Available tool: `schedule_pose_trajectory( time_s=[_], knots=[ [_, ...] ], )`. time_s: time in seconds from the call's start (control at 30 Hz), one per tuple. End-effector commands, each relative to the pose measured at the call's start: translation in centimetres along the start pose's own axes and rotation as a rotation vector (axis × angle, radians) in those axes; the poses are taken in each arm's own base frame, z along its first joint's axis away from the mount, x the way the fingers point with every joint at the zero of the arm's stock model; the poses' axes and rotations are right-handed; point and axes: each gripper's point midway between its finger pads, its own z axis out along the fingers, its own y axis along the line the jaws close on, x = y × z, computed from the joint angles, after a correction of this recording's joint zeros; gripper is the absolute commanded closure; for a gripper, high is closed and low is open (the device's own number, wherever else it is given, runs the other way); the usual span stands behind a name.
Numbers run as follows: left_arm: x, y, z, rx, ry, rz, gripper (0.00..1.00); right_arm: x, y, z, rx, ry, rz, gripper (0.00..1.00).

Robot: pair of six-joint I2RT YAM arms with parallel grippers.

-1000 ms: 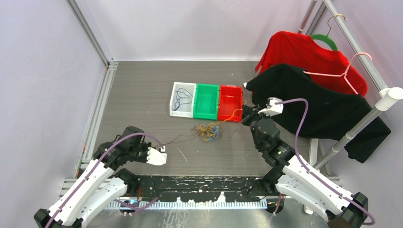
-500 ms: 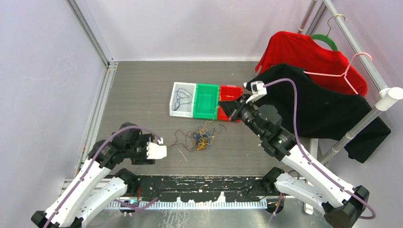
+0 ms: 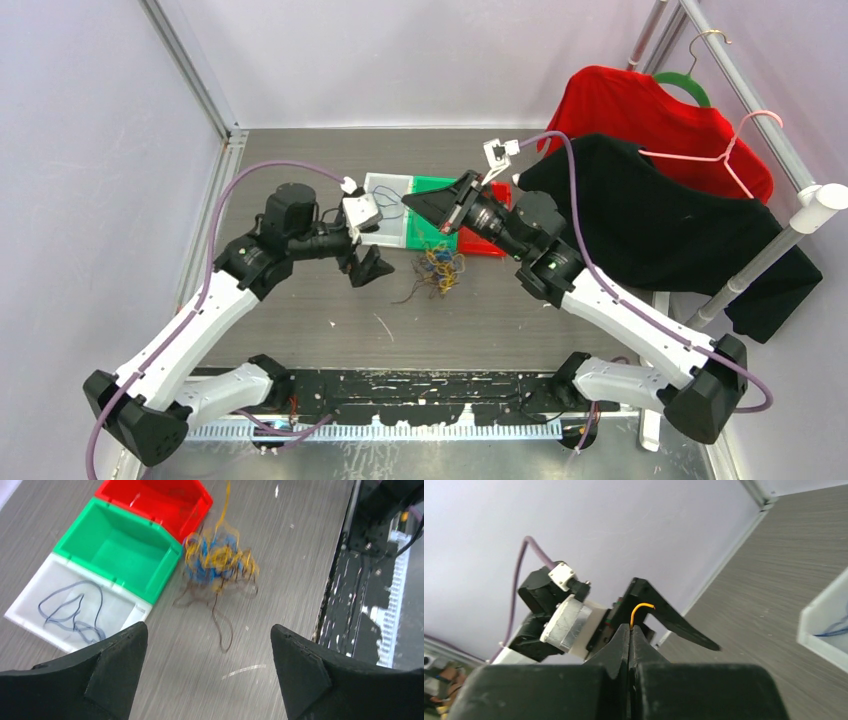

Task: Untangle the cables
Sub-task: Untie the cable.

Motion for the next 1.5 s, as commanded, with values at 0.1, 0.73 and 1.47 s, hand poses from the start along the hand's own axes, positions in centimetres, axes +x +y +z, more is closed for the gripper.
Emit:
schedule_pose_trajectory(
  time_s=[0.1,0.73,1.47],
  knots=[
    [-6.1,-0.6,1.7,0.025,-0.262,0.015,0.1,-3.1,7.3,1.3,-0.233,-0.115,0.082,0.99],
    [2.9,-3.3,-1.5,0.037,-0.014,0.228,0.81,0.7,1.0,0.1,-0.012,-0.061,-0.027,0.97],
    [19.5,-0.7,-3.4,0.256,0.375,-0.025,0.47,27.5,-11.4,3.1,0.175,0.602,-0.118,0.48]
  ],
)
